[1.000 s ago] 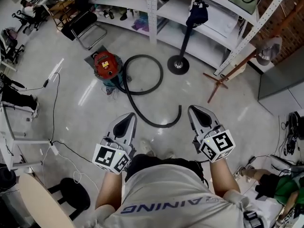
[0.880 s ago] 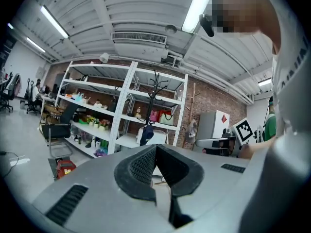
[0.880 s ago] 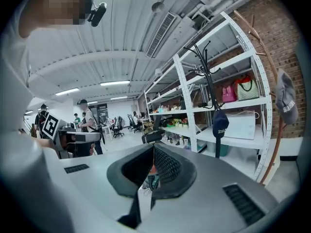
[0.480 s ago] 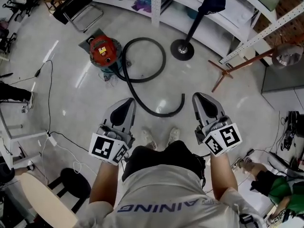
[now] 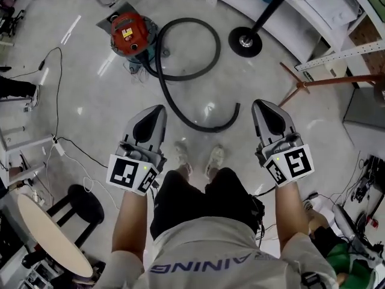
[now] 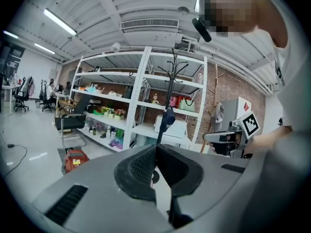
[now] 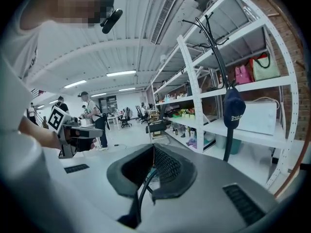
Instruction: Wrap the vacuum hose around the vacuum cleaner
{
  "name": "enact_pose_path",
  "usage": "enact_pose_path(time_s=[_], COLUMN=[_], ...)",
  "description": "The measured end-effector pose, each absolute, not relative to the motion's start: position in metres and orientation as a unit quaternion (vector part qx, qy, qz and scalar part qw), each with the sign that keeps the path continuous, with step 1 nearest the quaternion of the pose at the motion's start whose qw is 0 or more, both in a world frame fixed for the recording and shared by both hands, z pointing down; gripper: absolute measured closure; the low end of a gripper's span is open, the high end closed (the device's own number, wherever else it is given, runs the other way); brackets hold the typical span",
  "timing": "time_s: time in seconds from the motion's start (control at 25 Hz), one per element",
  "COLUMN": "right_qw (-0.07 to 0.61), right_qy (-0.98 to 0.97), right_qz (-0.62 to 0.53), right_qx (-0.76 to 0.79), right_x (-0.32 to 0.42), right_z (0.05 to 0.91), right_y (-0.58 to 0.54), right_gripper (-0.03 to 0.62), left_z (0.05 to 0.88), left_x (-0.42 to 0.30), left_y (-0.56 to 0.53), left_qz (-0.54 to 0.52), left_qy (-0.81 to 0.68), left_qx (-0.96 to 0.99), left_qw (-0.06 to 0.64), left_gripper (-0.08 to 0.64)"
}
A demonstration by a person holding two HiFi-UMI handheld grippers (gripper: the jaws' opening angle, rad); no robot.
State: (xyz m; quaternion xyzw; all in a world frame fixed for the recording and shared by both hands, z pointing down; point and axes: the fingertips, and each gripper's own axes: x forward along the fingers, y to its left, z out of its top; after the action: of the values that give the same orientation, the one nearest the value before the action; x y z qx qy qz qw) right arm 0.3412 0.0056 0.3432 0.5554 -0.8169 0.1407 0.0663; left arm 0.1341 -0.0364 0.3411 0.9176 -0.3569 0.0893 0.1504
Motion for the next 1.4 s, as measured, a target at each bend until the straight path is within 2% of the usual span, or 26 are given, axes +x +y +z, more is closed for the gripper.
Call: enact_pose_path(time_s=[0.64, 1.2, 1.4], right_qw=[0.118, 0.194, 0.191], right_qy=[-0.826, -0.881, -0.881], right_qz=[0.181, 0.161, 0.157], right_qx=[0.521, 0.401, 0.404], right_x=[0.327, 0.276, 0.280], right_z=[0.649, 0.902, 0.977], right_y=[-0.001, 0.028, 0.023], right_gripper=[0.580, 0.580, 0.580], left_z=[0.631, 0.867, 0.937], left_x=[0.125, 0.084, 0.095], left_y=[-0.042, -0.037, -0.046], left_qz=[0.147, 0.169, 0.159], left_qy=[-0.333, -0.323, -0.295], left_qx=[0.914, 0.911, 0.922], left_qw=[0.176, 0.192, 0.194], left_gripper=[0.543, 0.543, 0.543])
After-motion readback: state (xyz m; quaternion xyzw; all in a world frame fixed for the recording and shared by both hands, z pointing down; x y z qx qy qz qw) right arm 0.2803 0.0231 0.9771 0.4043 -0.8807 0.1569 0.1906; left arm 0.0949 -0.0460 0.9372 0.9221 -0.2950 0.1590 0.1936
